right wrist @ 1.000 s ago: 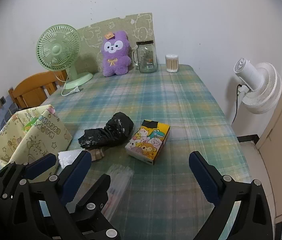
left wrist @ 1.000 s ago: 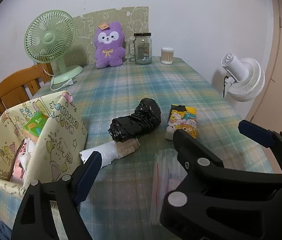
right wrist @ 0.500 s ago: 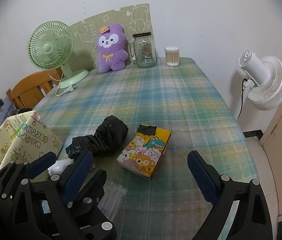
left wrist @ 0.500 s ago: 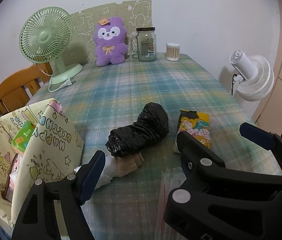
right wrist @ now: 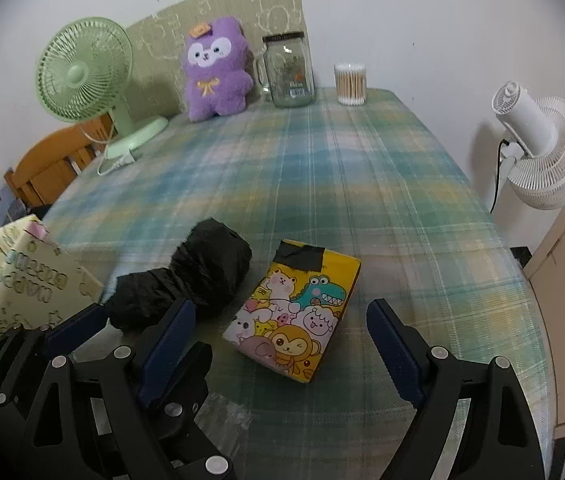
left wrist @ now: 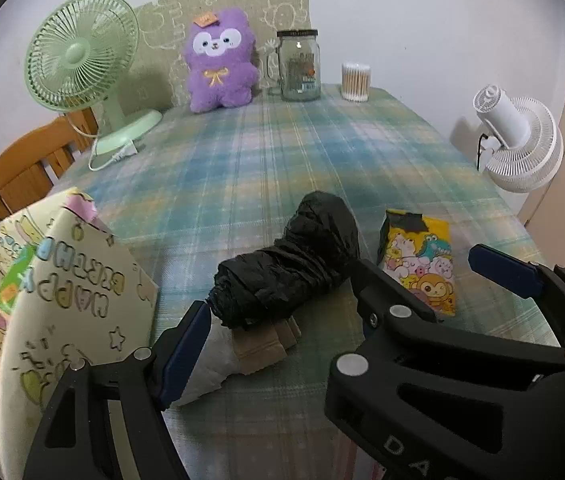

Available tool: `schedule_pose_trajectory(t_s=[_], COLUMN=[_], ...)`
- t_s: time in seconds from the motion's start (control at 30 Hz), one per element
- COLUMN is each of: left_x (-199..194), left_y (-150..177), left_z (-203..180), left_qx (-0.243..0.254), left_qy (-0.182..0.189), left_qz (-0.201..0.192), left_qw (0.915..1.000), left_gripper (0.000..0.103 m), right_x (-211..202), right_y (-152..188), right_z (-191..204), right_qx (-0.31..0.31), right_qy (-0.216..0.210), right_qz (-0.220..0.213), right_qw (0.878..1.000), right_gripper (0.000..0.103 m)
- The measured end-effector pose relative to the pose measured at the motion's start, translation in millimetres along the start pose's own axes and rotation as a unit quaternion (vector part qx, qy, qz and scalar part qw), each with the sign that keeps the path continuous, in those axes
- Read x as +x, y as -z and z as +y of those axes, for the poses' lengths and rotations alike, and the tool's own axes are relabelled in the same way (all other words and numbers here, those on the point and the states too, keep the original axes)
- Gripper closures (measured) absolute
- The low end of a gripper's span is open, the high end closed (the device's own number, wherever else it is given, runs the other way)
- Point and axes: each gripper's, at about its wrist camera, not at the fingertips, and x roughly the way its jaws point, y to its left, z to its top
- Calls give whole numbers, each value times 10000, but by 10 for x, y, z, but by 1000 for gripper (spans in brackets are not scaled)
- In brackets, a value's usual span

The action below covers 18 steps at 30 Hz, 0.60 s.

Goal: Organize soft objects
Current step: 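Grasp the yellow cartoon snack packet with the right tool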

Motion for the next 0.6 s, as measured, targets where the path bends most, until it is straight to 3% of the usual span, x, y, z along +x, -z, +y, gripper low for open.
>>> schedule_pose_trajectory(t_s=[0.17, 0.2, 0.4, 0.6], left_x=[85, 107, 92, -1], left_y=[7, 11, 15, -37], left_z=[1, -1, -14, -77], left_qx=[33, 53, 70, 133], left_qy=[82, 100, 46, -19], left_qz=[175, 232, 207, 43], left_qw=[9998, 9997, 9998, 9999], left_gripper=[22, 22, 23, 22], right_x=[146, 165, 134, 26], right_y=[13, 21, 29, -8], right_z=[-43, -45, -52, -110], right_qx=[96, 113, 127, 192], right_qy=[-48, -36, -17, -32], right_qz=[260, 275, 252, 115], right_qw=[9996, 9996, 9996, 9997], right_gripper=[28, 35, 44, 46])
